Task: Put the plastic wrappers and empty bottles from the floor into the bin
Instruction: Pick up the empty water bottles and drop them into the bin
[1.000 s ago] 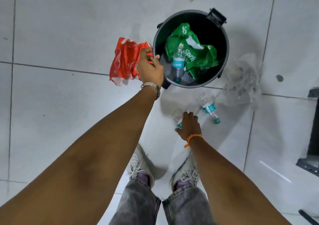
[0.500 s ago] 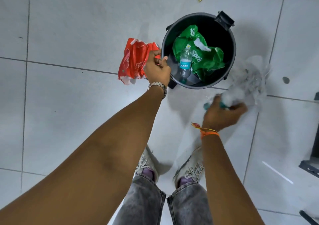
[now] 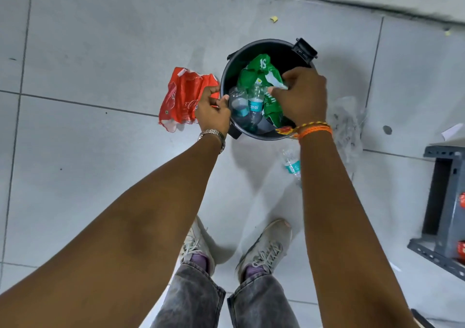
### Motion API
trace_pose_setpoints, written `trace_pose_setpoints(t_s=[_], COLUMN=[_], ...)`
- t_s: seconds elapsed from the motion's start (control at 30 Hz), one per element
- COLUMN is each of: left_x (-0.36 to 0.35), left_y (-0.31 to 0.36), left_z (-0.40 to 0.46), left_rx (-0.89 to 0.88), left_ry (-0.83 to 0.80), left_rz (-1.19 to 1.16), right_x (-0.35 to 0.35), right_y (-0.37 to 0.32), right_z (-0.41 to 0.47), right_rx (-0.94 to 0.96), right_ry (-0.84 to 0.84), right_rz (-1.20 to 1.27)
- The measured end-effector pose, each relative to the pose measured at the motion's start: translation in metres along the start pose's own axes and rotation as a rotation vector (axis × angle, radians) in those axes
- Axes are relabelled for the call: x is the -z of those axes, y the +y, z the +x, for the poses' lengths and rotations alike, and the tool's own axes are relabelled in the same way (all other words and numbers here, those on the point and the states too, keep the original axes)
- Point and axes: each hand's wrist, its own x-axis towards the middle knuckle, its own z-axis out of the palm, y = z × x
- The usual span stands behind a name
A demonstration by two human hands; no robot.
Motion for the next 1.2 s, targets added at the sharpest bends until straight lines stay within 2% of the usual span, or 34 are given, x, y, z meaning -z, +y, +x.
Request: trace_pose_setpoints(t_s=[0.1,0.17,0.2,0.23,0.27,0.3,0.4,0.43,0.5,0.6,0.7,0.73,0.8,0.83,0.9,0.93,0.97,1.03,1.1,1.17,1.2], left_x=[0.000,-0.003,-0.003,-0.004,-0.004,-0.004,-0.007,-0.008,-0.010,-0.013,-0.014,-0.014,-0.014,-0.014,-0.013,-0.013,-0.012,-0.010,-0.007,-0.006,-0.006], left_y=[-0.003,-0.003,-0.004,-0.005,-0.004,-0.004,-0.005,-0.007,-0.013,-0.023,-0.028,-0.028,-0.023,-0.022,-0.018,-0.018,-0.017,-0.015,-0.013,-0.012,-0.012], left_z=[0.001,0.001,0.001,0.001,0.000,-0.002,-0.003,-0.003,-0.001,0.001,0.004,0.004,0.003,0.002,0.000,0.000,0.000,0.000,0.000,0.001,0.002], left_rx=[0.003,0.001,-0.007,-0.017,-0.030,-0.047,-0.092,-0.106,-0.136,-0.190,-0.212,-0.205,-0.184,-0.172,-0.150,-0.141,-0.133,-0.113,-0.102,-0.102,-0.105], left_ry=[0.004,0.021,0.038,0.054,0.067,0.076,0.115,0.125,0.137,0.144,0.138,0.139,0.132,0.128,0.123,0.118,0.114,0.095,0.070,0.058,0.053], left_rz=[0.002,0.001,0.004,0.008,0.008,0.011,0.030,0.035,0.035,0.042,0.041,0.039,0.038,0.035,0.024,0.031,0.038,0.051,0.056,0.067,0.070], right_x=[0.014,0.012,0.005,-0.007,-0.020,-0.037,-0.084,-0.096,-0.114,-0.126,-0.121,-0.113,-0.089,-0.072,-0.033,-0.017,-0.002,0.015,0.020,0.018,0.017], right_y=[0.053,0.101,0.124,0.145,0.163,0.179,0.201,0.205,0.211,0.222,0.221,0.213,0.187,0.170,0.133,0.113,0.094,0.058,0.027,0.010,0.012], right_z=[-0.010,-0.023,-0.032,-0.043,-0.052,-0.061,-0.075,-0.074,-0.069,-0.062,-0.060,-0.061,-0.062,-0.063,-0.065,-0.065,-0.064,-0.059,-0.050,-0.040,-0.035], right_rx=[-0.128,-0.329,-0.461,-0.571,-0.621,-0.615,-0.455,-0.396,-0.310,-0.274,-0.334,-0.390,-0.512,-0.513,-0.400,-0.337,-0.267,-0.139,-0.061,-0.025,-0.020], right_ry=[0.345,0.628,0.696,0.693,0.607,0.452,-0.132,-0.274,-0.385,-0.341,-0.274,-0.168,0.159,0.328,0.601,0.675,0.699,0.640,0.463,0.215,0.144], right_rz=[0.243,0.398,0.431,0.412,0.360,0.302,0.075,-0.038,-0.242,-0.458,-0.411,-0.303,0.050,0.240,0.547,0.677,0.786,0.861,0.740,0.515,0.401])
